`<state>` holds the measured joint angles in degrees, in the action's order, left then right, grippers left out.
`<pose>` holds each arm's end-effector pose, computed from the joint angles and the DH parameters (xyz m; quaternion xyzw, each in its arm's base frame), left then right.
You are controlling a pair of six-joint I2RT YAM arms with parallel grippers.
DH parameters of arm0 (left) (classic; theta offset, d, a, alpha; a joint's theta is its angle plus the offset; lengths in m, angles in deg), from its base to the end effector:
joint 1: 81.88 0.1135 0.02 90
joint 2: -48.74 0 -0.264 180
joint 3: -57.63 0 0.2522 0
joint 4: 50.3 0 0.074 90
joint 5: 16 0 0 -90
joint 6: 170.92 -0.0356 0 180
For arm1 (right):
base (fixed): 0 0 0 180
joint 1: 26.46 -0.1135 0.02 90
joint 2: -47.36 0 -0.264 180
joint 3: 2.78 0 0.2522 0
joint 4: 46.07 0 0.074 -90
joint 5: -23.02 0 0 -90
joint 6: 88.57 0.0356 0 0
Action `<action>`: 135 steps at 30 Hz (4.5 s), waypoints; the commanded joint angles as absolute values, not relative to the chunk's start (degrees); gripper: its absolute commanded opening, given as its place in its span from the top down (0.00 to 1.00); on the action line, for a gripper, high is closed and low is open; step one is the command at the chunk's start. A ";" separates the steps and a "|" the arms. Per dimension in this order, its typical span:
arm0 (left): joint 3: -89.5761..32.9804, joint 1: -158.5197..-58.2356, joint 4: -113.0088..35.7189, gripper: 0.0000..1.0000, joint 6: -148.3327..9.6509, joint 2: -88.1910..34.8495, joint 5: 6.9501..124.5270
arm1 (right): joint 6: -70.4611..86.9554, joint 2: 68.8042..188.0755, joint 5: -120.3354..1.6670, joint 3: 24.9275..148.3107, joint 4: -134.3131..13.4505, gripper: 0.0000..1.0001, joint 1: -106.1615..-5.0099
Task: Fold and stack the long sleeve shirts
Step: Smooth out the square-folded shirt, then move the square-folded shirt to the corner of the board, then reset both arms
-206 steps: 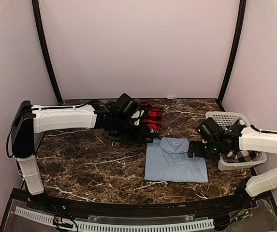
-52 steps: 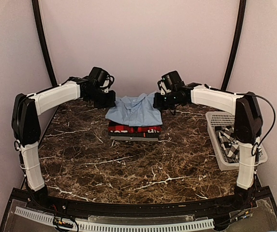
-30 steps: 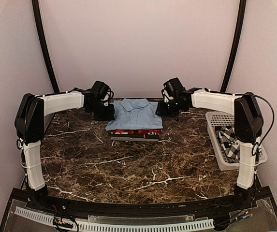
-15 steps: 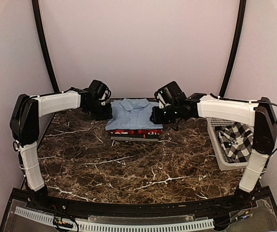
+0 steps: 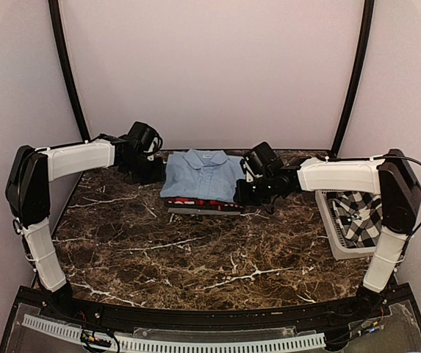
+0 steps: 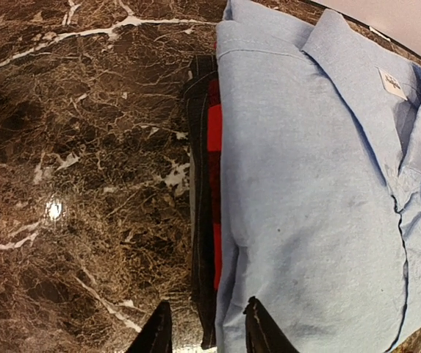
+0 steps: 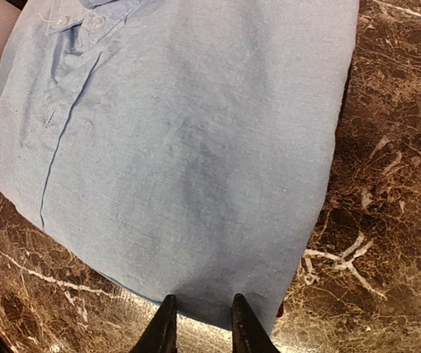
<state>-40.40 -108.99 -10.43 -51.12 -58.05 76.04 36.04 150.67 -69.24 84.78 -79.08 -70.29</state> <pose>0.3726 -0.1893 0.2456 -0.0282 0.9350 -0.1536 0.3184 0.2865 0.2730 0.2196 -0.0683 0.9333 0.2083 0.2845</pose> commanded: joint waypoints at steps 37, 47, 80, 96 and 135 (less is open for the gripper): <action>-31.55 -108.34 -21.24 0.73 -41.07 -67.08 60.98 | 32.38 129.79 -75.45 83.78 -79.83 0.19 -72.34; -45.46 -112.80 -24.40 0.73 -39.24 -78.00 59.49 | 31.40 127.04 -75.18 81.77 -81.59 0.18 -71.13; -95.34 -115.18 -38.27 0.76 -31.83 -109.51 48.76 | 29.47 128.54 -73.29 84.78 -84.95 0.18 -66.89; -55.97 -114.21 -34.91 0.48 -47.54 -74.06 60.30 | 29.73 122.90 -76.43 82.13 -81.53 0.01 -66.71; -21.47 -114.40 -24.43 0.01 -57.68 -21.36 71.58 | 32.54 115.55 -87.20 70.79 -78.11 0.01 -66.62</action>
